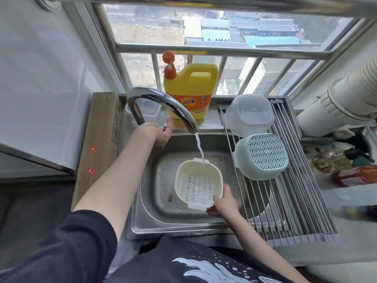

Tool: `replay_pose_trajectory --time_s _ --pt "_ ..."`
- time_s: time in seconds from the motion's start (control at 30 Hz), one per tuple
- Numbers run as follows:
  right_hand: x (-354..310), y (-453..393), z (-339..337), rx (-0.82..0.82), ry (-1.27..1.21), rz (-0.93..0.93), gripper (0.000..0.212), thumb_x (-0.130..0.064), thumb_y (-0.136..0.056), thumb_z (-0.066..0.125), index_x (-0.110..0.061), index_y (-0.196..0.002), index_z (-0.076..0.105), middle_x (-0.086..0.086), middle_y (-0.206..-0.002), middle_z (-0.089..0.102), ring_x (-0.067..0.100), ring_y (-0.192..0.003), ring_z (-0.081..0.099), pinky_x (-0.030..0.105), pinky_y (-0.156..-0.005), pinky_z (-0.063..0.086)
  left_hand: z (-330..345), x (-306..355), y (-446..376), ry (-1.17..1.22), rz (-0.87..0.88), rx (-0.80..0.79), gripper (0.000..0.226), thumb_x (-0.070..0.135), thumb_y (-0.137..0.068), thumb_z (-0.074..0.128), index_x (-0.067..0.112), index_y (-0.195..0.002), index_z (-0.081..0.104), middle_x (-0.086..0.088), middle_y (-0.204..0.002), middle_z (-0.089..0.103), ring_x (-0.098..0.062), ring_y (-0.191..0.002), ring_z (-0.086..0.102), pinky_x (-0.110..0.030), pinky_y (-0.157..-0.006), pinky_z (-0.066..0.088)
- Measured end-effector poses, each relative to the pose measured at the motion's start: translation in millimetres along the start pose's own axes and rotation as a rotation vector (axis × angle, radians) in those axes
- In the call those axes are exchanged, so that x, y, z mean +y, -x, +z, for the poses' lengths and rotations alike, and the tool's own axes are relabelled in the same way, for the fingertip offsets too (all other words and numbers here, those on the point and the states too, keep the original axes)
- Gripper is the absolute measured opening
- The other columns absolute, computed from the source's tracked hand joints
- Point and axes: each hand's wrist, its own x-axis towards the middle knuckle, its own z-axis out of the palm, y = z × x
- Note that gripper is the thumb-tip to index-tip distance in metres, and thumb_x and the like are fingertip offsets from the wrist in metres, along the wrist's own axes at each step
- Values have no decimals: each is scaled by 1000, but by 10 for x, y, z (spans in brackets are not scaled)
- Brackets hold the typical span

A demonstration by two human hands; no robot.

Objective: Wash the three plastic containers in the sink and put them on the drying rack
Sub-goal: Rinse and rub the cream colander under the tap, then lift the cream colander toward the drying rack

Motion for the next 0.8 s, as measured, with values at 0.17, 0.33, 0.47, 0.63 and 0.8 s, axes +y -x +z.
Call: replay_pose_trajectory --time_s 0.17,0.33,0.47,0.63,0.8 --pt "-97 102 30 -21 -97 -38 45 -3 -88 40 -31 -122 33 11 -113 56 30 -79 69 37 -58 60 -175 -217 93 -132 75 -193 40 20 -101 40 -15 -98 59 -29 -67 66 -36 -55 68 -39 -46 57" --pt "-182 142 78 -55 -235 -79 70 3 -86 37 -41 -139 27 4 -123 49 28 -100 60 37 -63 60 -647 -394 99 -1156 483 -1 60 52 -95 36 -3 -104 57 -18 -96 67 -30 -72 67 -33 -59 56" --pt "-213 177 104 -76 -345 -144 69 3 -87 40 -35 -142 27 3 -131 43 31 -114 53 36 -65 60 -1084 -472 107 -1525 404 149 87 81 -76 37 5 -117 47 -20 -108 60 -31 -80 67 -34 -61 56" --pt "-239 221 69 -123 -423 -203 68 15 -84 42 -24 -139 32 5 -127 46 23 -109 52 29 -64 57 -1334 -682 52 -1142 15 -201 86 80 -76 42 11 -125 50 -26 -110 62 -38 -85 70 -34 -55 59" --pt "-271 239 -200 -209 -367 -179 60 7 -90 50 -27 -139 38 1 -127 48 18 -109 53 44 -90 50 -1492 -751 -28 -548 -67 -401 70 36 -74 73 4 -131 47 -34 -135 38 -50 -111 53 -45 -63 60"
